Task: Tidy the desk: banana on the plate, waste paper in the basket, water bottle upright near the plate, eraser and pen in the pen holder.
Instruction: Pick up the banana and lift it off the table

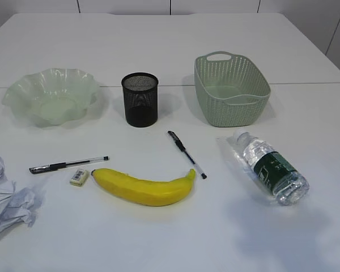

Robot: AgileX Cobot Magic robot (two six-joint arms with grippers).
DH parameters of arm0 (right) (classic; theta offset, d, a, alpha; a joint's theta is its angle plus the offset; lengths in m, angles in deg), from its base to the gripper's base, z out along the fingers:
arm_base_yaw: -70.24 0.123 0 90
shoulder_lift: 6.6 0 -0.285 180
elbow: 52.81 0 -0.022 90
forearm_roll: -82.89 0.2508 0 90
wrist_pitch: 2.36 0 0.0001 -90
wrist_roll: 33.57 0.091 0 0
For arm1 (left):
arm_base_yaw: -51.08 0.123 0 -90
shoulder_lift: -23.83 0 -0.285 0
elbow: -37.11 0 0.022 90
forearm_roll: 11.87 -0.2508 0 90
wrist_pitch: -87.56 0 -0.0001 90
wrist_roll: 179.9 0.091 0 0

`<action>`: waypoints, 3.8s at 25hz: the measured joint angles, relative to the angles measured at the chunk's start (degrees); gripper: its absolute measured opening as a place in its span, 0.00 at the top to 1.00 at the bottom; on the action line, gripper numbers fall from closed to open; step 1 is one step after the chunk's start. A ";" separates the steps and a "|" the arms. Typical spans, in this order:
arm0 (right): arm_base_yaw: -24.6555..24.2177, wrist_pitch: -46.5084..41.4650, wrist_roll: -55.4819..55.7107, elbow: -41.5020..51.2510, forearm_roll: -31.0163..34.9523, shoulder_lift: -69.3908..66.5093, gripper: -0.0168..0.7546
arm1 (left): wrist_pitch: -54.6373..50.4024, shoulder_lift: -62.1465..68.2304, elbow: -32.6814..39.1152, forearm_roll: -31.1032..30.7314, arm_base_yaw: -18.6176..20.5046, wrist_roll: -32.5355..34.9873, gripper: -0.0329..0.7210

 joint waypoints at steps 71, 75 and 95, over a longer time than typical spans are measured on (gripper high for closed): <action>20.85 -10.91 -53.02 -47.11 16.49 -84.36 0.26 | 6.02 26.56 -2.99 12.40 -2.23 9.13 0.39; 20.85 -10.69 -53.89 -47.24 16.23 -85.44 0.26 | 6.02 26.56 -2.99 12.61 -2.23 9.26 0.39; 20.85 -9.56 -54.78 -49.54 16.10 -88.34 0.33 | 6.15 26.59 -2.99 12.82 -2.23 9.38 0.39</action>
